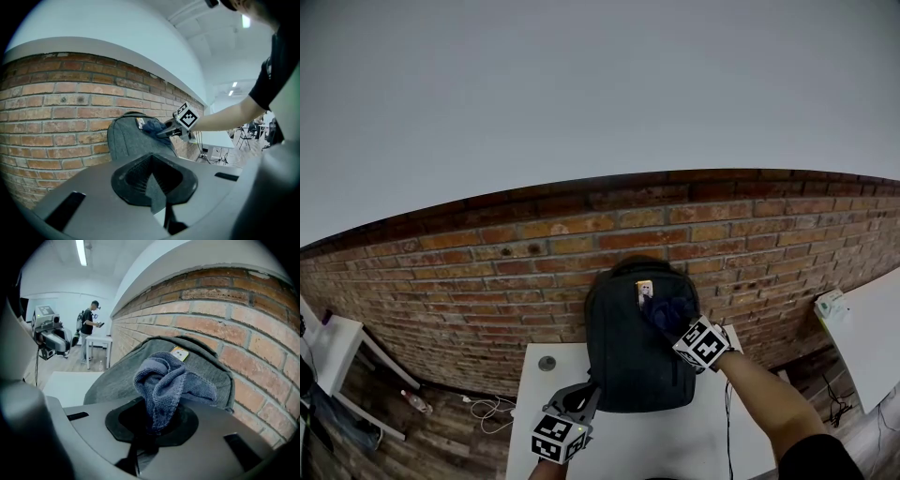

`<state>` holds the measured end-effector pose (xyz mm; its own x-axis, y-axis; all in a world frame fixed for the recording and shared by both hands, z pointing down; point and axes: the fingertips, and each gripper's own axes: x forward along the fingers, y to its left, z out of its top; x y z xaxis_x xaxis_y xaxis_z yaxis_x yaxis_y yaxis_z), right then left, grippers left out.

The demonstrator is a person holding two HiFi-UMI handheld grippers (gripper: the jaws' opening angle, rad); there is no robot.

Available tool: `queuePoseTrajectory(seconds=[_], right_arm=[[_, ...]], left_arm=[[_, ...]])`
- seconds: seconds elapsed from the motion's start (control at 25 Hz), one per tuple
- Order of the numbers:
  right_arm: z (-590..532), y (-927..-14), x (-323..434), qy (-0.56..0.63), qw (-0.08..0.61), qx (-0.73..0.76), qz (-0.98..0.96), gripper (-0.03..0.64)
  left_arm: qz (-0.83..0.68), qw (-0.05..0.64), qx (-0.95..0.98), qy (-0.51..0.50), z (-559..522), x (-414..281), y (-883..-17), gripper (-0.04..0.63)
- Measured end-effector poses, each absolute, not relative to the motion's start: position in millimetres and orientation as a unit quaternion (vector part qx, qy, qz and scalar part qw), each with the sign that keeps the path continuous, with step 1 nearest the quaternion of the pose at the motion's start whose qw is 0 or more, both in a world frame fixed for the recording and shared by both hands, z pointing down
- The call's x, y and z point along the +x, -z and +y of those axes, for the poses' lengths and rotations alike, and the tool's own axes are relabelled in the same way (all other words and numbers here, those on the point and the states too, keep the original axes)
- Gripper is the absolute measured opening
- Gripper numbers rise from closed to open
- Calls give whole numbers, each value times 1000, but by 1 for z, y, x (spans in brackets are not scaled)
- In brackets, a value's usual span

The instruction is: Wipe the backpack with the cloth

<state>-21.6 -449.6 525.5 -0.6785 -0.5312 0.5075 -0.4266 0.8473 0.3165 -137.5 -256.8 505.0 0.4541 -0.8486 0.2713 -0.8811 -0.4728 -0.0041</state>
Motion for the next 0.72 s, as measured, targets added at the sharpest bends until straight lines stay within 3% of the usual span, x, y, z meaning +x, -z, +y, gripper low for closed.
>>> queuePoseTrajectory(seconds=[0.72], right_arm=[[-386,-571,-1,40,284,235,-929,52]], left_arm=[[-501,72,854,-120,-258,-133,-512,-18]])
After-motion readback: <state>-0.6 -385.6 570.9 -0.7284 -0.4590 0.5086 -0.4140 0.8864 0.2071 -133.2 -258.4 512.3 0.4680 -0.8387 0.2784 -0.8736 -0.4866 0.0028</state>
